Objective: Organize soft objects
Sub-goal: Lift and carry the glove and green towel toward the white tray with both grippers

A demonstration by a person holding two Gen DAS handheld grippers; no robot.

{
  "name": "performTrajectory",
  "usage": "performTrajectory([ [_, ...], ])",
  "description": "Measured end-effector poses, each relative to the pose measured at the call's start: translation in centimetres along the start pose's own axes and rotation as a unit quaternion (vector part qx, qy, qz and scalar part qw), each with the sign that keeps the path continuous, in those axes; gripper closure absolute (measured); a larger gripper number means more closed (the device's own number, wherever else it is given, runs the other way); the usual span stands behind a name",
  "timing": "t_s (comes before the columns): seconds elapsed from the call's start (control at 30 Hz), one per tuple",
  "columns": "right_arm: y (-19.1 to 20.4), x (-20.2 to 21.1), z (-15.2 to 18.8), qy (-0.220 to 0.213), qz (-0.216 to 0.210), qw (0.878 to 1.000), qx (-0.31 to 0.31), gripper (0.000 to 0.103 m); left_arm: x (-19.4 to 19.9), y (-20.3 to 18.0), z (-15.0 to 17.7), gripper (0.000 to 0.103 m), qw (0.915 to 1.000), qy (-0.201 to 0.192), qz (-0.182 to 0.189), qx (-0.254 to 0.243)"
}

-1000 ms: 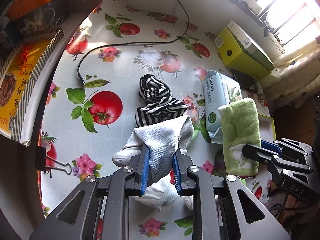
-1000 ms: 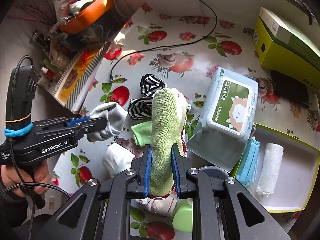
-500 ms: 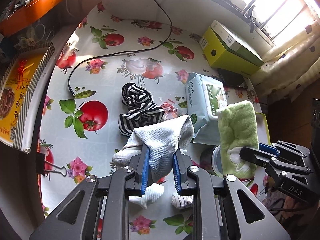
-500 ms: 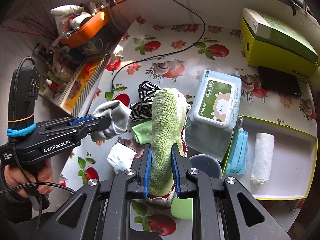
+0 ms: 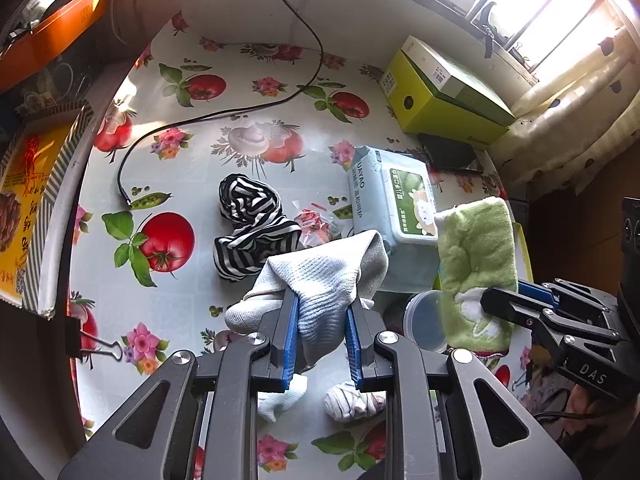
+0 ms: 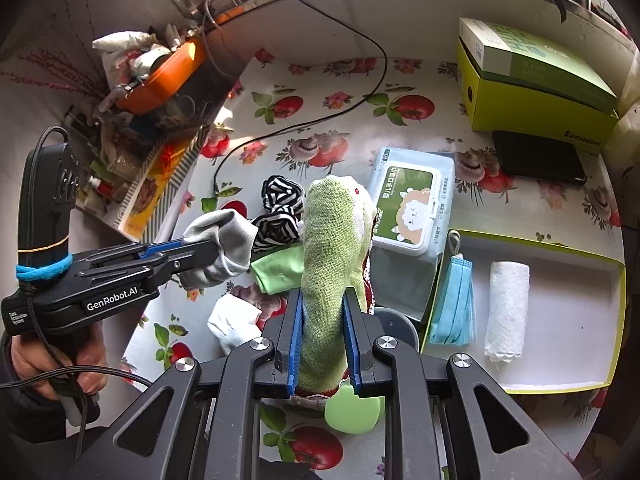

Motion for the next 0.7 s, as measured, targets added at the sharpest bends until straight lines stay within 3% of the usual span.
performTrajectory([
  [0.7,-7.5,4.1,2.2,-0.039,0.034,0.995,-0.083,0.085,-1.1,-8.3,-1.7,0.082,0.9962,0.009,0.02,-0.084],
])
Point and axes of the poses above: each gripper's, at about its wrist camera, not at the fingertips, and x roughly against the way its jaws point, y to its left, z to its underside, the point moved 2 cm from there along -x, roughly the way its jaws point, and after that the axes turned 8 degrees about -z, right-handed, at the moved point
